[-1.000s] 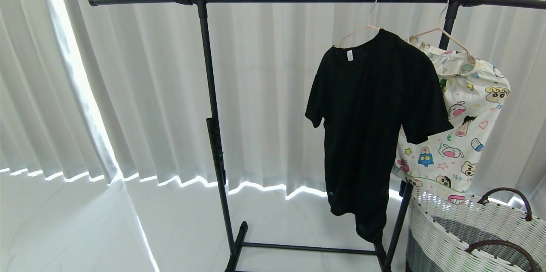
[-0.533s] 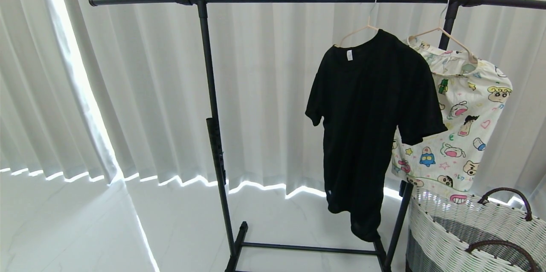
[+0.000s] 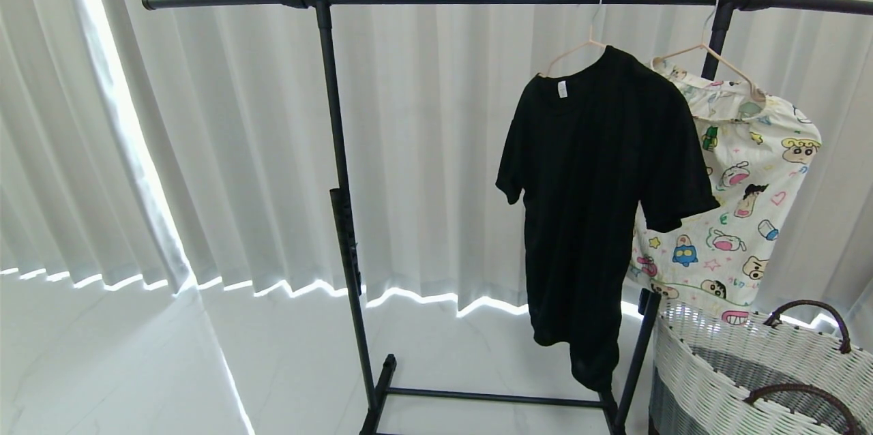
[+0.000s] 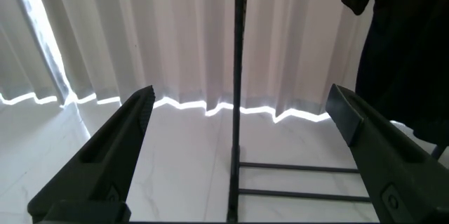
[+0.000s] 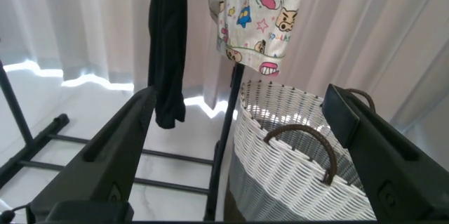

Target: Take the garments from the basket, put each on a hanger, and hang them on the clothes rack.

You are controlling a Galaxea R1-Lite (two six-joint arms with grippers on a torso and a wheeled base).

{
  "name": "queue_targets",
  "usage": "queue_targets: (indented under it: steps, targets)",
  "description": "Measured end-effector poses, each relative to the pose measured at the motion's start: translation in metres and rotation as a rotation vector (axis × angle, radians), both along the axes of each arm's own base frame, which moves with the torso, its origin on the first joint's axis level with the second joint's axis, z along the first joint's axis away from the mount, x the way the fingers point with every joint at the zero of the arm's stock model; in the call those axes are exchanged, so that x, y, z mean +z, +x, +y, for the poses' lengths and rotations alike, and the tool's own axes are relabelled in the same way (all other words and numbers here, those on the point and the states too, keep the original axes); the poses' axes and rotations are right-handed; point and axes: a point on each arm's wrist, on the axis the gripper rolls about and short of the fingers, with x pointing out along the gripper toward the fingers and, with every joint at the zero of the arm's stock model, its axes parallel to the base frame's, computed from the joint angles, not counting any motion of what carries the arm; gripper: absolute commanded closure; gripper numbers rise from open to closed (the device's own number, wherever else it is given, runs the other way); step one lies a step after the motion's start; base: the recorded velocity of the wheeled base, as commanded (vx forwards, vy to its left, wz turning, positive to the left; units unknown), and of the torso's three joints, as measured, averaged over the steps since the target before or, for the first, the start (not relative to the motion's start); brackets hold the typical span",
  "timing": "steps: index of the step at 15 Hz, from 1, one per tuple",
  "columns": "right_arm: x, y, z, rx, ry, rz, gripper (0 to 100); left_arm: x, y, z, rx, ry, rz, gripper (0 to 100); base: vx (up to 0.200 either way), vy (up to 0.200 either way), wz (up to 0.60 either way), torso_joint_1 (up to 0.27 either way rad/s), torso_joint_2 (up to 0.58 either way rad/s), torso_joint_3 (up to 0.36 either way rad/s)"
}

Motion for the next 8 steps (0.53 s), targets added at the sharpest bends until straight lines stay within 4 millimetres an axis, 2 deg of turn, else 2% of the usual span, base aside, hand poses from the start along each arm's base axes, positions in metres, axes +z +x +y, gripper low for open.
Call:
queue_targets:
  steps: [8]
  targets:
    - [0.0,-0.0001,0.0,0.0,-0.004,-0.001,0,0.0,0.0,0.0,0.0,0.0,0.0,0,0.0,0.0,0.0,0.0,0.0,0.0]
